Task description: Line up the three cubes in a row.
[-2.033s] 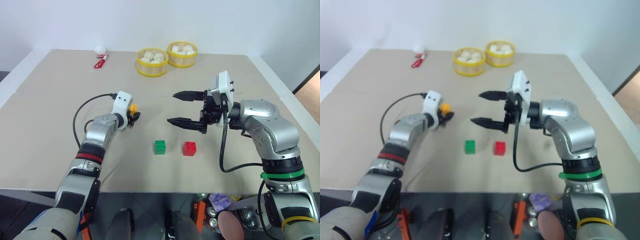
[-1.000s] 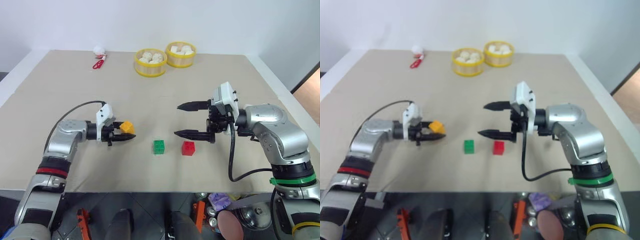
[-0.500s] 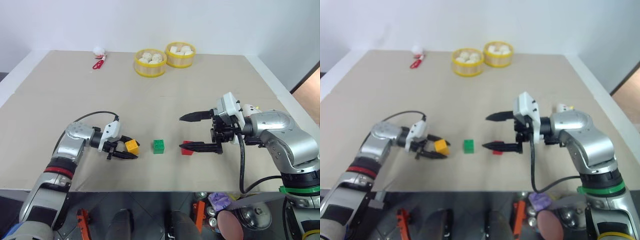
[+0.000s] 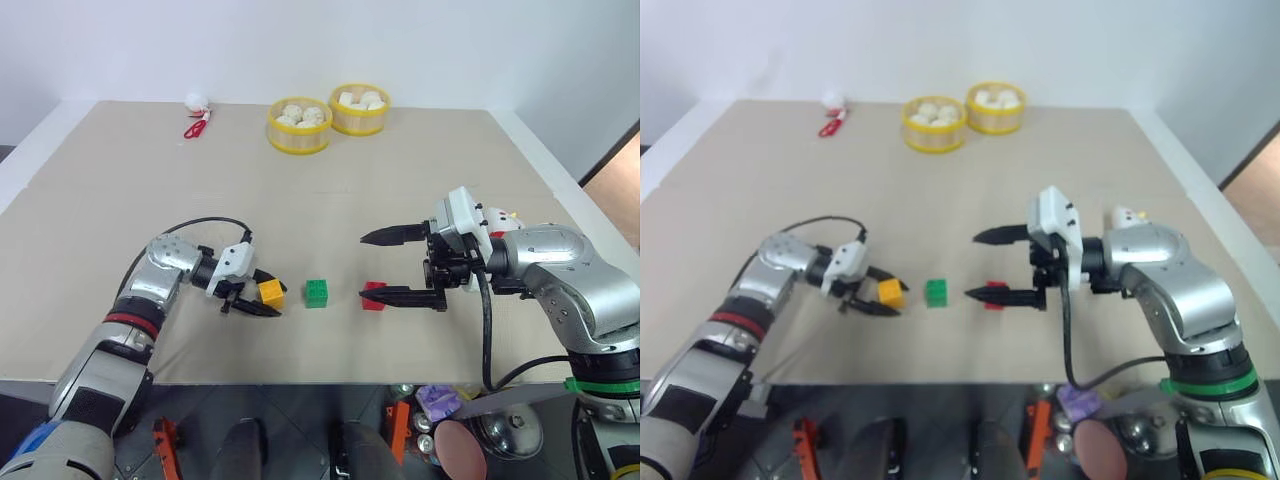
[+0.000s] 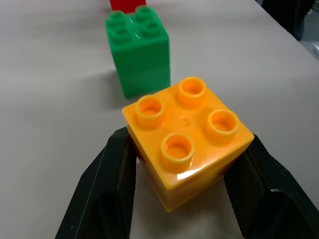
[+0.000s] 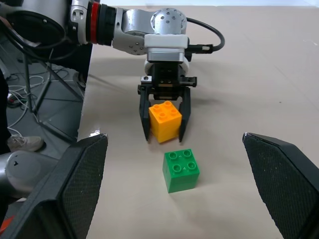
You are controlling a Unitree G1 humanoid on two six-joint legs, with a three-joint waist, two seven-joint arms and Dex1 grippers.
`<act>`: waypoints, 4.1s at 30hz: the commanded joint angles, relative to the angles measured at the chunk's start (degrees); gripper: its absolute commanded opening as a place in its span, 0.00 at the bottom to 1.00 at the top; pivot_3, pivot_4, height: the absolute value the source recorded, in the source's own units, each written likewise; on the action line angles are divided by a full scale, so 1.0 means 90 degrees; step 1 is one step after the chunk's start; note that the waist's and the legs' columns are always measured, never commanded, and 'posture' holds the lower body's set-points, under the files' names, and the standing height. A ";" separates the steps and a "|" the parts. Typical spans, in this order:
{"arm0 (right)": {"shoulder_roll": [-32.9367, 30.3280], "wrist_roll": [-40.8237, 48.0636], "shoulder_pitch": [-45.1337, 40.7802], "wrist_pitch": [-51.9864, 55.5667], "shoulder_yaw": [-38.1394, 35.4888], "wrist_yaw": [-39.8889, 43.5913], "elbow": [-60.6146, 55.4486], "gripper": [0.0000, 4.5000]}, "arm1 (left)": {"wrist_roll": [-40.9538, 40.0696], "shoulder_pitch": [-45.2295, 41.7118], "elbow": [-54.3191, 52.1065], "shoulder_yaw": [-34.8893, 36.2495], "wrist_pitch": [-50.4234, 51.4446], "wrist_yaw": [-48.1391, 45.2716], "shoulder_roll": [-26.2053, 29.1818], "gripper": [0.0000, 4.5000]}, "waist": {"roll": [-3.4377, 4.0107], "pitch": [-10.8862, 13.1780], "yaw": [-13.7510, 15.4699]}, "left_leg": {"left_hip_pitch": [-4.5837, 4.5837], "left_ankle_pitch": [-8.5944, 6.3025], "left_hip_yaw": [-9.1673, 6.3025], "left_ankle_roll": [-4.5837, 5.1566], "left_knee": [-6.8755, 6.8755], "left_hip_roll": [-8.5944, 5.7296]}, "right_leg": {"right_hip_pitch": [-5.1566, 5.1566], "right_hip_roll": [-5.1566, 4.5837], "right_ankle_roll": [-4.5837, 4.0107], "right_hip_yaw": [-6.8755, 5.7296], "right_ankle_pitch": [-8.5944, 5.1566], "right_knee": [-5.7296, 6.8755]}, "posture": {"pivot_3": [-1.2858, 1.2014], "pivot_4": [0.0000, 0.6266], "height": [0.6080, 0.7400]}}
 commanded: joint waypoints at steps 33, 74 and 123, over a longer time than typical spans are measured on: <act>-0.0293 0.0360 0.0265 0.0219 -0.0498 -0.0348 -0.0533 1.00 | -0.1166 -0.0689 0.0526 -0.1454 -0.0578 -0.0039 0.0464 0.42 | 0.0000 0.0000 0.0000 | 0.0000 0.0000 0.0001 0.0000 0.0004 0.0000 | 0.0000 0.0002 -0.0002 0.0006 -0.0002 0.0003 | 0.52 0.24 1.00; -0.1061 0.1126 0.1333 0.0951 -0.1548 -0.0669 -0.1267 1.00 | -0.1501 -0.1211 0.1250 -0.2026 -0.0894 -0.0039 0.0089 0.42 | -0.0001 0.0000 0.0001 | -0.0001 0.0000 -0.0001 0.0000 0.0011 -0.0001 | 0.0002 0.0003 -0.0002 0.0012 -0.0002 0.0004 | 0.52 0.24 1.00; -0.1078 0.1034 0.1122 0.0775 -0.1323 -0.0781 -0.1030 1.00 | -0.1407 -0.1063 0.1308 -0.1882 -0.1025 -0.0039 0.0221 0.99 | -0.0002 0.0000 0.0001 | -0.0001 0.0000 0.0000 0.0000 0.0016 -0.0002 | 0.0003 0.0003 -0.0002 0.0014 -0.0002 0.0005 | 0.52 0.24 1.00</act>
